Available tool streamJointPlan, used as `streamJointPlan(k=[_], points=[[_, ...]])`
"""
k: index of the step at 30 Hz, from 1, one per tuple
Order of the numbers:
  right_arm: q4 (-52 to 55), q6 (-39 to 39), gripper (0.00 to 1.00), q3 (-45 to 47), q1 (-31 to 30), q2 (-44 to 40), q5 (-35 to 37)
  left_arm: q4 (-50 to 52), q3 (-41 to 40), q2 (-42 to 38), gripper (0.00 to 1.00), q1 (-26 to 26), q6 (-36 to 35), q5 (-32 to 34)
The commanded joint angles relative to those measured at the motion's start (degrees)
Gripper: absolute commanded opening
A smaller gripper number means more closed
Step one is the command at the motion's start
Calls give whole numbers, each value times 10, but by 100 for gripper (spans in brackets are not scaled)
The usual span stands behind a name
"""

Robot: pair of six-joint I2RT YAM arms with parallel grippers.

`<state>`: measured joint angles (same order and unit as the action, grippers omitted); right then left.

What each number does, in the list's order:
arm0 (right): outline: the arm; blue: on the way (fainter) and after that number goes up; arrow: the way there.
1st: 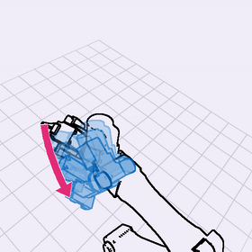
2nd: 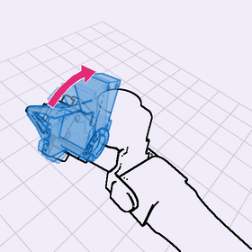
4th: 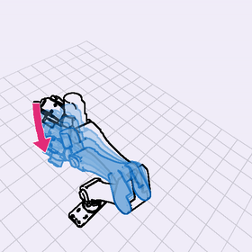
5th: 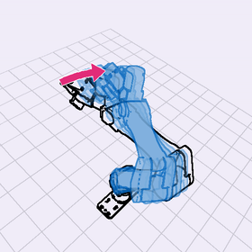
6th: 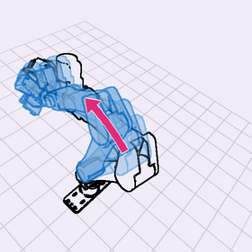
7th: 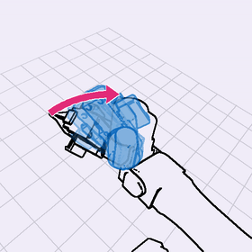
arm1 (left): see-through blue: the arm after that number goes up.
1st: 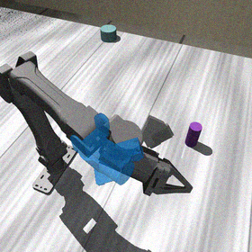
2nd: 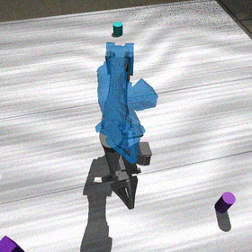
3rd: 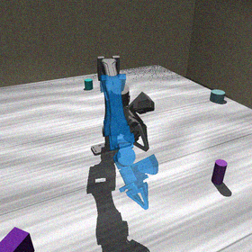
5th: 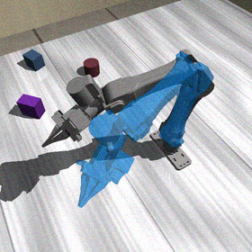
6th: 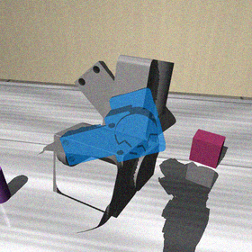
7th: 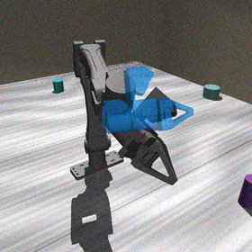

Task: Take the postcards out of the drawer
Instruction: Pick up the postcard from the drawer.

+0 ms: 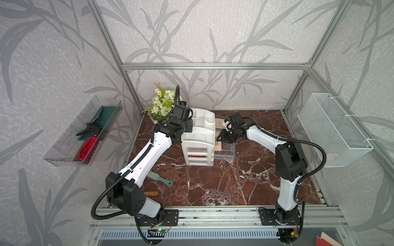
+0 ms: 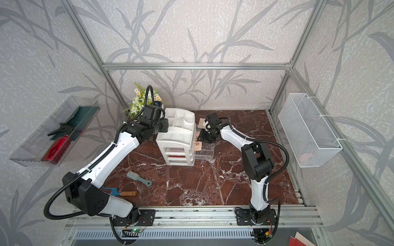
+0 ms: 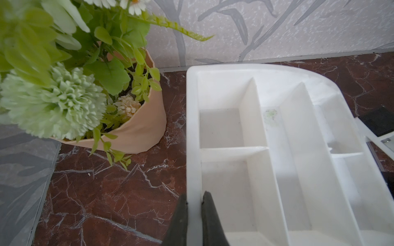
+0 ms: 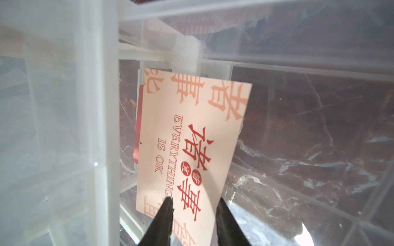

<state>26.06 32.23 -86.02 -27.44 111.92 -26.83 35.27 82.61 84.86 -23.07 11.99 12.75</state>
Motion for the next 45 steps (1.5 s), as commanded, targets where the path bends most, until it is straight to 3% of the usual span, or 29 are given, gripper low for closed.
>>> streamJointPlan(k=[1, 28, 37, 45], points=[[-39, 11, 32, 13, -7, -29, -38, 84, -39, 26, 0, 4, -18, -1], [-45, 10, 2, 28, 0, -55, -45, 77, -16, 10, 0, 5, -35, -5], [19, -40, 0, -5, 29, -92, -19, 74, 45, 2, 21, 8, -52, -9], [88, -99, 0, -37, 66, -126, -9, 74, 76, -5, 33, 13, -61, -10]])
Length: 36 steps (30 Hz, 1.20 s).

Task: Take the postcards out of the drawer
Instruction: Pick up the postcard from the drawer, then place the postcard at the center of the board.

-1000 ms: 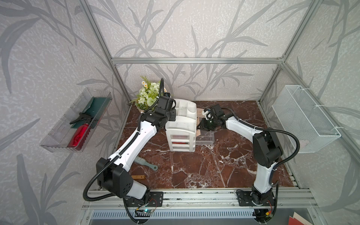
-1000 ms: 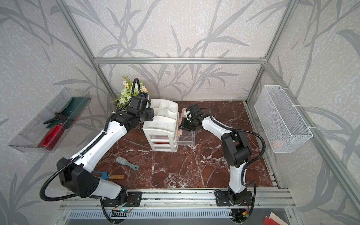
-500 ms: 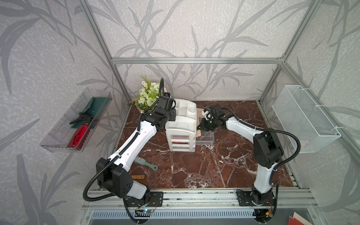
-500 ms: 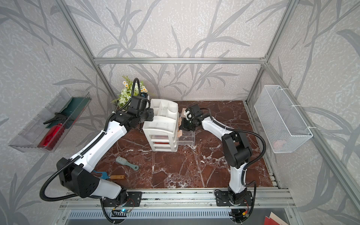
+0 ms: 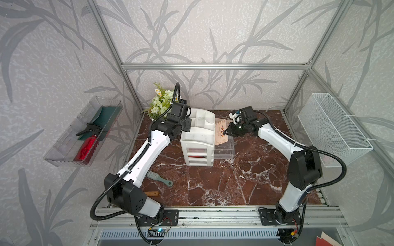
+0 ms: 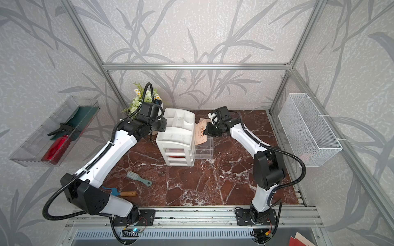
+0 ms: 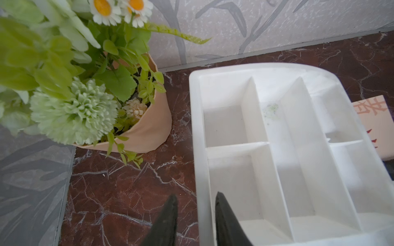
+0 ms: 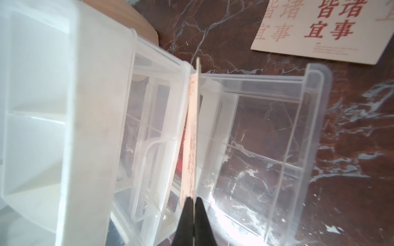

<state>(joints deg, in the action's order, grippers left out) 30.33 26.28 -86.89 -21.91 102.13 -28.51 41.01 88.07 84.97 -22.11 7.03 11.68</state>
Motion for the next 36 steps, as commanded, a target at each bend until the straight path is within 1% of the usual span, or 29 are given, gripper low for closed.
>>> streamJointPlan(k=[1, 3, 7, 10, 11, 13, 15, 21, 24, 27, 33, 36], points=[[60, -52, 0, -39, 16, -33, 11, 17, 26, -7, 33, 4, -13, -2], [93, -87, 0, -64, 26, -40, 18, 18, 31, -14, 34, 4, -16, -7], [211, -179, 0, -151, 40, -39, 27, 19, 34, -37, 34, 4, -37, -40], [308, -265, 0, -216, 40, -37, 24, 7, 16, -70, 36, 4, -60, -92], [337, -292, 0, -231, 40, -39, 22, 1, 5, -83, 36, 4, -70, -119], [372, -334, 0, -246, 40, -53, 22, -14, -18, -112, 38, 4, -84, -164], [396, -372, 0, -249, 38, -73, 5, -32, -46, -142, 41, 4, -95, -204], [480, -501, 1, -260, 6, -102, -1, -46, -91, -206, 45, 4, -119, -282], [499, -538, 1, -254, -26, -111, -7, -43, -105, -218, 45, 3, -132, -348], [515, -555, 0, -260, -57, -105, -4, -47, -121, -226, 46, -1, -143, -410], [528, -574, 0, -271, -114, -98, -15, -46, -132, -218, 46, -7, -154, -500], [540, -584, 0, -285, -141, -92, -14, -44, -136, -213, 46, -14, -162, -530]])
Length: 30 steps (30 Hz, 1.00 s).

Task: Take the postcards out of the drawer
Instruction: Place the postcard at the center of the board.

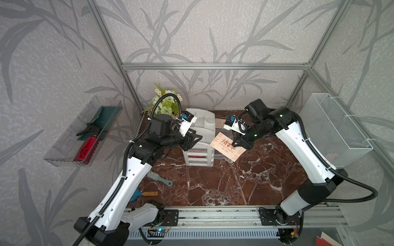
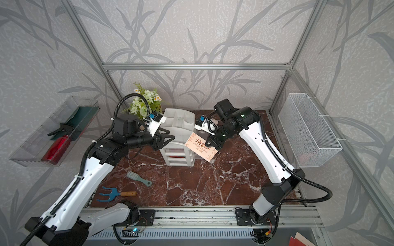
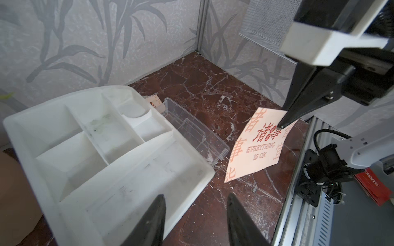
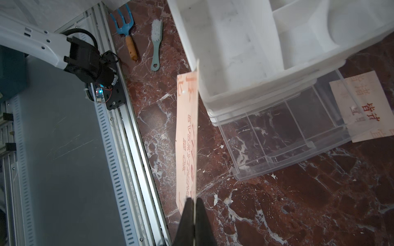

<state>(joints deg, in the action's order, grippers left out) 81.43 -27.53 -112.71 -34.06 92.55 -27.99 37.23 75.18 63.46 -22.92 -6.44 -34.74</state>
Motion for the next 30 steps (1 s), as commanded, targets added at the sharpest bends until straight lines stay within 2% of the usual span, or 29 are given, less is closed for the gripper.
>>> streamJointPlan(k=[1, 17, 23, 26, 30], points=[[32, -48, 0, -32, -25, 6, -18, -5, -8, 3, 46, -9, -31, -73], [63, -75, 0, -120, -84, 64, 7, 23, -14, 30, 43, -58, -70, -144], [58, -76, 0, -127, -86, 74, 17, 31, -18, 36, 34, -62, -82, -164], [55, -77, 0, -127, -86, 72, 17, 35, -17, 37, 26, -63, -88, -167], [41, -77, 0, -117, -87, 59, 15, 35, -18, 38, 10, -64, -90, -166]])
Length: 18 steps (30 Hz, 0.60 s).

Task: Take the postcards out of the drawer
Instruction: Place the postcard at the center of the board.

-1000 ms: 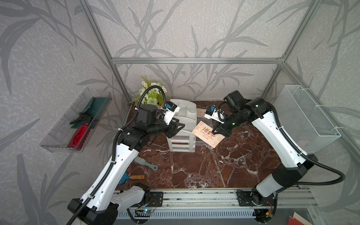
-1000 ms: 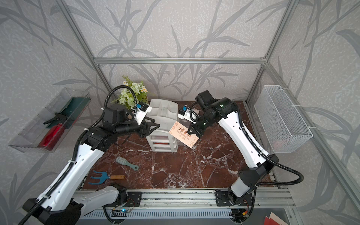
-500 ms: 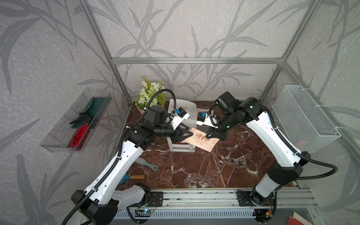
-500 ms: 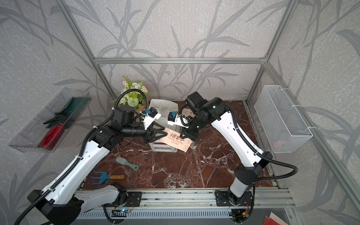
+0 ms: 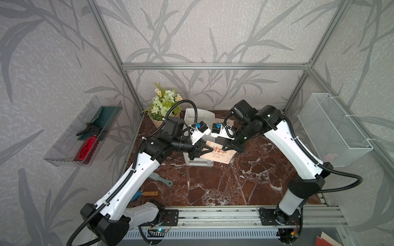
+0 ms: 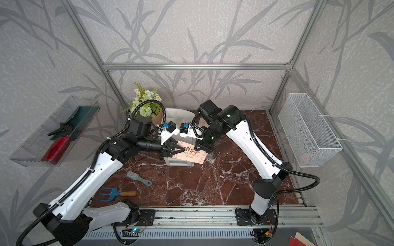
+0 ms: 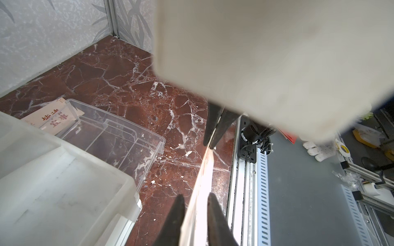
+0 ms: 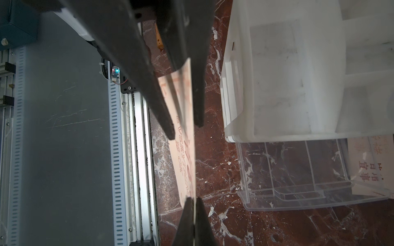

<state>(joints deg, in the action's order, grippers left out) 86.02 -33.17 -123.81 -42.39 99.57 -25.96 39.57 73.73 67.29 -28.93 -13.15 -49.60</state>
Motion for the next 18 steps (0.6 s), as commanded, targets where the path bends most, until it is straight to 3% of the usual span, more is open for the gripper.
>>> streamJointPlan(k=[1, 10, 12, 15, 18], points=[[-8, -21, 0, -3, -3, -15, -7, 13, -3, -1, 6, -3, -25, -18], [-33, -13, 3, 23, -4, -42, -6, 1, -9, -7, 0, -5, -17, -6], [-51, 0, 8, 32, -3, -51, 8, -3, -10, -9, 0, -5, -14, 0], [-100, 27, 25, 60, 6, -75, 30, -19, -15, -15, 0, -5, -3, 24], [-139, 62, 37, 75, 49, -97, 0, -43, -21, -22, 0, -4, 14, 47]])
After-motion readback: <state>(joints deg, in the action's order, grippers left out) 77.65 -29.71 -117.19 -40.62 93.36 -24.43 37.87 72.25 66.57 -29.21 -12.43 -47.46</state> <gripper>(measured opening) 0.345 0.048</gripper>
